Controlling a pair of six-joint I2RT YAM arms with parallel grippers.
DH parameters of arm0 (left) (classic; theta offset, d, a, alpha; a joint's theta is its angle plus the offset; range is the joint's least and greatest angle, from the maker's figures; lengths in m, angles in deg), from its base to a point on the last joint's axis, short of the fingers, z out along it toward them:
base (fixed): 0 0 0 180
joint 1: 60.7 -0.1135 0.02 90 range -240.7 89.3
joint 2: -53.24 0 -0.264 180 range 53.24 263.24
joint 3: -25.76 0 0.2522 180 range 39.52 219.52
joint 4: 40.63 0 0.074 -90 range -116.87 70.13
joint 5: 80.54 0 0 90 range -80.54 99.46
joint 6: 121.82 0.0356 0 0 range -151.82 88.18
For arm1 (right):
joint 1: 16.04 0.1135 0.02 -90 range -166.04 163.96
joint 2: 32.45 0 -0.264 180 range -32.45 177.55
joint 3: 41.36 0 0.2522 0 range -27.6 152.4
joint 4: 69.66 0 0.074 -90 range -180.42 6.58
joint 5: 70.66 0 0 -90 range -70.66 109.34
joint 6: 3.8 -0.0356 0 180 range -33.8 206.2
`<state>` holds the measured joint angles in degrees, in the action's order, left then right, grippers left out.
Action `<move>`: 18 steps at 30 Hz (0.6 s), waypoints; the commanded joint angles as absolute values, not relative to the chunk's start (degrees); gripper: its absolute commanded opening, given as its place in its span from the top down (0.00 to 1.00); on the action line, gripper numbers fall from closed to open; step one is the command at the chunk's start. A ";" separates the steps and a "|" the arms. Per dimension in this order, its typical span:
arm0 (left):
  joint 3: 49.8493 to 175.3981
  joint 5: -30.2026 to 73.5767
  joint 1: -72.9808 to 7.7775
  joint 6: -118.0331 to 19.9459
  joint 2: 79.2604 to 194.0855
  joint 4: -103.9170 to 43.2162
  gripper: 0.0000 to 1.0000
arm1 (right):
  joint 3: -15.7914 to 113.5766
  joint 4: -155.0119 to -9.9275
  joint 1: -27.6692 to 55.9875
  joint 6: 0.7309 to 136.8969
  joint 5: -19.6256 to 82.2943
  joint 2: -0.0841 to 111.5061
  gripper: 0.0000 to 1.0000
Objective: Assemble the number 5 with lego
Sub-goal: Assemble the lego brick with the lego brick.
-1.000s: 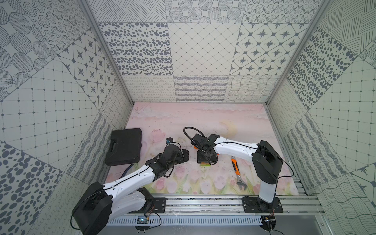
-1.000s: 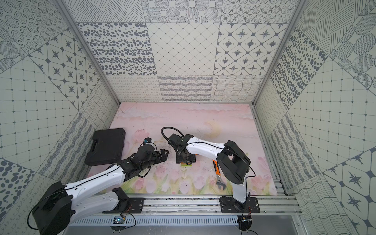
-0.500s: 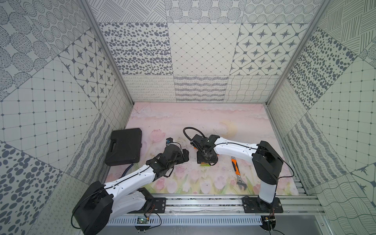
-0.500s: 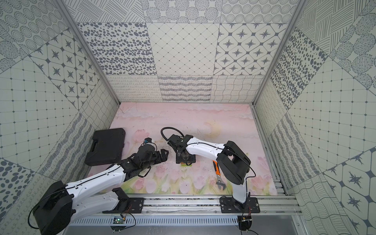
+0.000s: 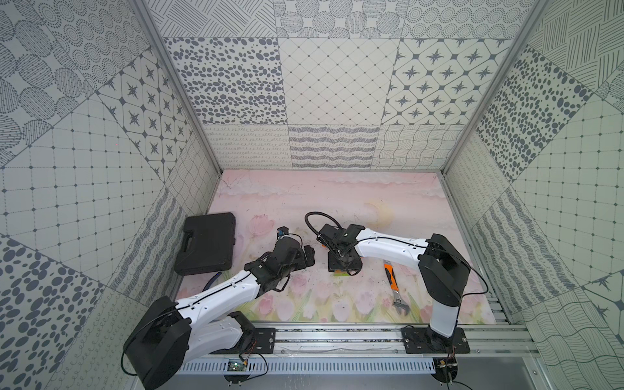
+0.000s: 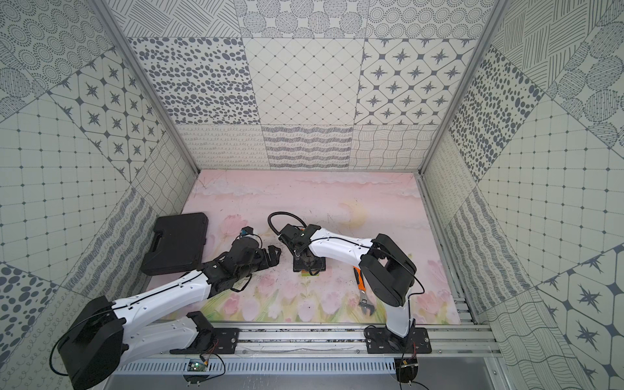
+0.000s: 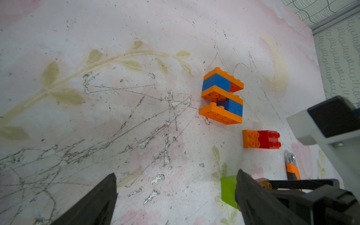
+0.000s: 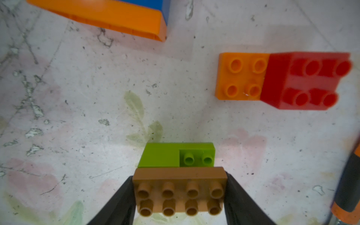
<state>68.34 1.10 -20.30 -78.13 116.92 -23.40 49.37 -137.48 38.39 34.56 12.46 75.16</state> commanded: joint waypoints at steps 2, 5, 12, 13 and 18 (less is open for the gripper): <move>68.67 -0.34 -20.40 -78.50 116.24 -22.53 0.01 | 47.93 -141.26 38.72 35.30 10.90 78.06 0.47; 68.75 -0.32 -20.45 -78.54 116.43 -22.32 0.01 | 47.61 -141.00 38.78 35.40 12.21 79.49 0.47; 68.66 -0.56 -20.45 -78.91 116.61 -22.16 0.01 | 46.24 -139.49 38.42 36.49 14.49 82.97 0.47; 68.61 -0.47 -20.44 -78.99 116.54 -22.07 0.01 | 46.42 -139.66 38.40 36.62 14.42 83.37 0.47; 68.67 -0.73 -20.47 -79.32 116.52 -21.86 0.01 | 46.97 -140.30 38.28 37.06 13.66 84.50 0.47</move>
<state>68.34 1.05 -20.30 -78.56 116.64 -22.88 50.84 -138.64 38.54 35.79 13.29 77.02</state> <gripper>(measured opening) 0.988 0.683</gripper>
